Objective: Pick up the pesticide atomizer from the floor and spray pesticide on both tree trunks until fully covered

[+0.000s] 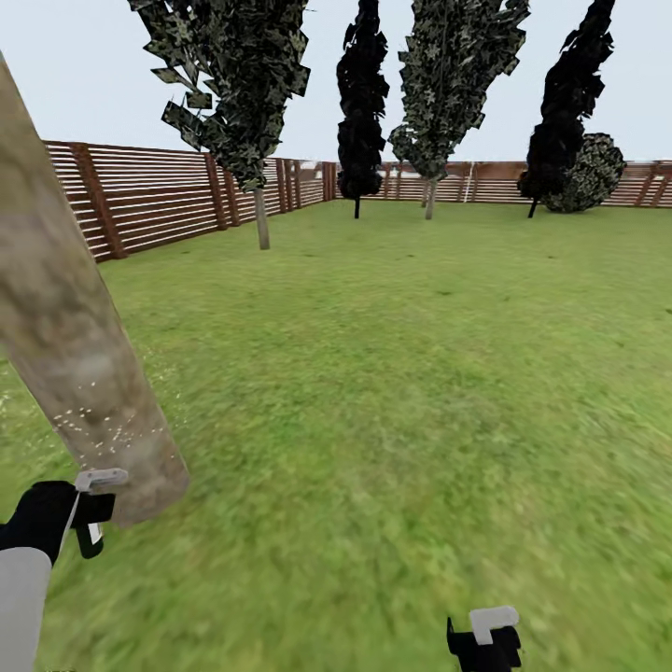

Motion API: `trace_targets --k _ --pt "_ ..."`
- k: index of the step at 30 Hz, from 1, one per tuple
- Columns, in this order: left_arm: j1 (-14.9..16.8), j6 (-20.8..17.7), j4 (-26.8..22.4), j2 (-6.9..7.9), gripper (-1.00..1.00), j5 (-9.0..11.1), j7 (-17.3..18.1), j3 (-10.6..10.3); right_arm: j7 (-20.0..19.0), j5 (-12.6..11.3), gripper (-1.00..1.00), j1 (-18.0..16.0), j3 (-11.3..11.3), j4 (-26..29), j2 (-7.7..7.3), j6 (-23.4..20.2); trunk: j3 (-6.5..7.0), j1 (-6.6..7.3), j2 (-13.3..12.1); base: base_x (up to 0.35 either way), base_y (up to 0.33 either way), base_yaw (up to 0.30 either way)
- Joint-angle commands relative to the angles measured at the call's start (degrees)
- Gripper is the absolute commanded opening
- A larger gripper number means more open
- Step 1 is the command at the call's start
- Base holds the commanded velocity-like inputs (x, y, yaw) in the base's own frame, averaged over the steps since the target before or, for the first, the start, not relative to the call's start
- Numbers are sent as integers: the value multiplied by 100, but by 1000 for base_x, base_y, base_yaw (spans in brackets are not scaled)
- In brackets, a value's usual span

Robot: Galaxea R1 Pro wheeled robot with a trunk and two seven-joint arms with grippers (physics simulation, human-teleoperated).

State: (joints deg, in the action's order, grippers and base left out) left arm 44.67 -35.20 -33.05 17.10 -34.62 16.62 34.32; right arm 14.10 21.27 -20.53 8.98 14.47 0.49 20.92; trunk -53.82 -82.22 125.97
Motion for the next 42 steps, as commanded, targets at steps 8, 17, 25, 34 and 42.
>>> trace_targets --k 8,17,25,34,42 --pt "7 -14 -9 -14 -100 -60 52 40 14 75 100 -3 35 -14 4 18 -5 -1 2 238 -163 264" --pt "10 -30 -9 -40 -100 -53 52 22 14 79 100 -3 35 -14 4 18 -5 -1 2 131 -245 11" --pt "97 -44 -12 -131 -100 -53 52 5 23 74 100 -3 43 -16 -13 18 -5 -1 2 159 -257 130" --pt "113 -43 -23 -229 -100 -59 70 -4 23 75 100 -3 43 -23 -22 18 -5 -1 2 177 -204 278" --pt "494 -641 -927 -605 -100 -79 74 -284 23 79 100 -3 43 -24 -22 18 -5 -1 2 6 -5 278"
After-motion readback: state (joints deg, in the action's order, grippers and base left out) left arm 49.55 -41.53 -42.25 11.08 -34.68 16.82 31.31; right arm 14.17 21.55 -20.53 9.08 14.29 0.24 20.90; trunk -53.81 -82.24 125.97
